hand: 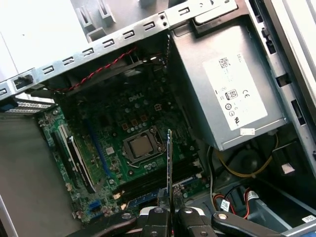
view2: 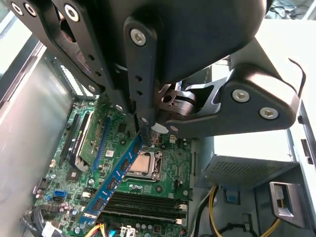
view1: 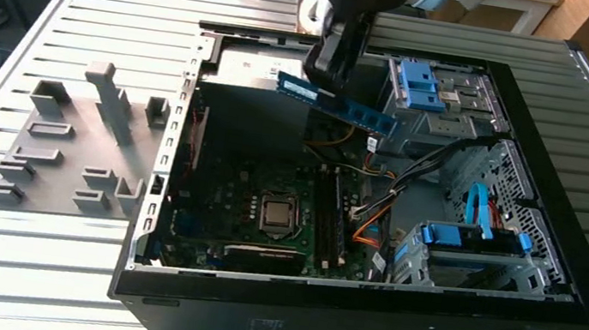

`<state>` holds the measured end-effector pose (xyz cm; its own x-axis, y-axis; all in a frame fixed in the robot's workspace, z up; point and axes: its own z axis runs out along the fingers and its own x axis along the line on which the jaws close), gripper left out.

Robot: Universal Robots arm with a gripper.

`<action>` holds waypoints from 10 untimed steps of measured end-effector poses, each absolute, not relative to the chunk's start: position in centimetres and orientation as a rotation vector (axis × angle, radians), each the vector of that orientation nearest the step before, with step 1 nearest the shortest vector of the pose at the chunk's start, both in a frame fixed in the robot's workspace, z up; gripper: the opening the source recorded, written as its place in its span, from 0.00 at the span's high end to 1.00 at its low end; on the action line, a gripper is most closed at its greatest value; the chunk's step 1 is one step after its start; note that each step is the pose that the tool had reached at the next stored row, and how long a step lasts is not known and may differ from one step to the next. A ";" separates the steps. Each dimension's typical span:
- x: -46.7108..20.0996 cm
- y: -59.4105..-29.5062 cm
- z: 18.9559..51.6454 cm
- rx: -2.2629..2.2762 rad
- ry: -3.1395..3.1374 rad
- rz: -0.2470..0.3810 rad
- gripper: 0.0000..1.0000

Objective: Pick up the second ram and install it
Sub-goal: 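Insert the second ram into the second slot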

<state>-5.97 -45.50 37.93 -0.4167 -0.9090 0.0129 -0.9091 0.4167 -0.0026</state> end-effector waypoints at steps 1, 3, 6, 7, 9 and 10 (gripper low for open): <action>-6.0 -45.5 37.9 1.680 -2.644 0.014 0.86; -6.0 -45.5 37.9 1.655 -2.659 0.014 0.86; -6.0 -45.5 37.9 1.618 -2.681 0.014 0.86; -6.0 -45.5 37.9 1.605 -2.689 0.014 0.86; -6.0 -45.5 37.9 1.580 -2.704 0.014 0.86; -6.0 -45.5 37.9 1.569 -2.710 0.014 0.86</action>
